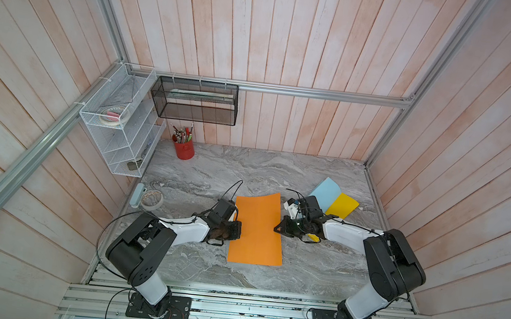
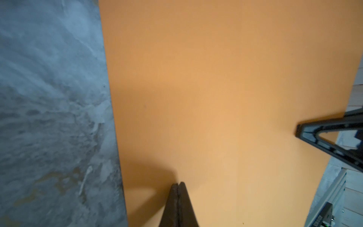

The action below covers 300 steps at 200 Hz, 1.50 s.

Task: Fold the rectangular paper in half along the long edge
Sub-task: Fold the paper at the center of the board.

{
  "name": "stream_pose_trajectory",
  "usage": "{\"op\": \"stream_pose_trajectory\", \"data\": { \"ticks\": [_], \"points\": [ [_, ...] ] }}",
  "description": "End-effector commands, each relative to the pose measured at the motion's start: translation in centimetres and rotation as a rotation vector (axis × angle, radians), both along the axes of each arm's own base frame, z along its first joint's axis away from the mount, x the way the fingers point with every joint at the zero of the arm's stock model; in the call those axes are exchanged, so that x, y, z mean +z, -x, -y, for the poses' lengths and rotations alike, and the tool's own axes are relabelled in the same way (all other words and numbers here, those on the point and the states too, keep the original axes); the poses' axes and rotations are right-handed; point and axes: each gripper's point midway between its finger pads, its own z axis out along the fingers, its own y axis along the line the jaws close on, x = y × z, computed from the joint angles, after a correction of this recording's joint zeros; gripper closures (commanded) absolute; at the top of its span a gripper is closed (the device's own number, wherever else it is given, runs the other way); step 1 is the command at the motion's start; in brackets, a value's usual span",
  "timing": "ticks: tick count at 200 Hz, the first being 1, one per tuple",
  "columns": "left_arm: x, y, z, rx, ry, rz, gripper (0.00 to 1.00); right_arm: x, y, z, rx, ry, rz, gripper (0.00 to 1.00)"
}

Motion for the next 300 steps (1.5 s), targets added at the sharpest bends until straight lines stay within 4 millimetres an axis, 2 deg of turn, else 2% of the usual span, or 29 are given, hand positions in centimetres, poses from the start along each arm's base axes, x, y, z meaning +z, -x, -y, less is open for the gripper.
{"op": "stream_pose_trajectory", "data": {
  "ticks": [1,38,113,148,193,245,282,300],
  "points": [
    [-1.5,1.3,-0.7,0.002,-0.024,-0.044,1.0,1.5,-1.1,0.1,-0.013,0.016,0.053,1.0],
    [-2.0,1.6,-0.3,-0.007,-0.024,-0.06,1.0,1.8,-1.1,-0.8,-0.006,-0.021,0.019,1.0],
    [-2.2,1.4,0.3,-0.011,-0.019,-0.062,1.0,3.0,0.5,-4.9,0.045,-0.151,-0.09,1.0],
    [-2.3,1.5,0.2,-0.009,-0.021,-0.063,1.0,2.2,0.9,-4.7,0.027,-0.129,-0.119,1.0],
    [-2.2,1.3,0.3,-0.012,-0.023,-0.06,1.0,3.5,0.6,-6.2,0.046,-0.164,-0.109,1.0],
    [-2.2,1.3,0.3,-0.01,-0.024,-0.059,1.0,2.7,0.8,-9.4,0.067,-0.255,-0.174,1.0],
    [-2.1,1.2,0.2,-0.005,-0.03,-0.054,1.0,2.1,0.7,-10.4,0.074,-0.278,-0.193,1.0],
    [-2.0,1.1,0.3,-0.007,-0.03,-0.053,1.0,2.5,0.4,-10.9,0.075,-0.31,-0.188,1.0]
  ]
}}
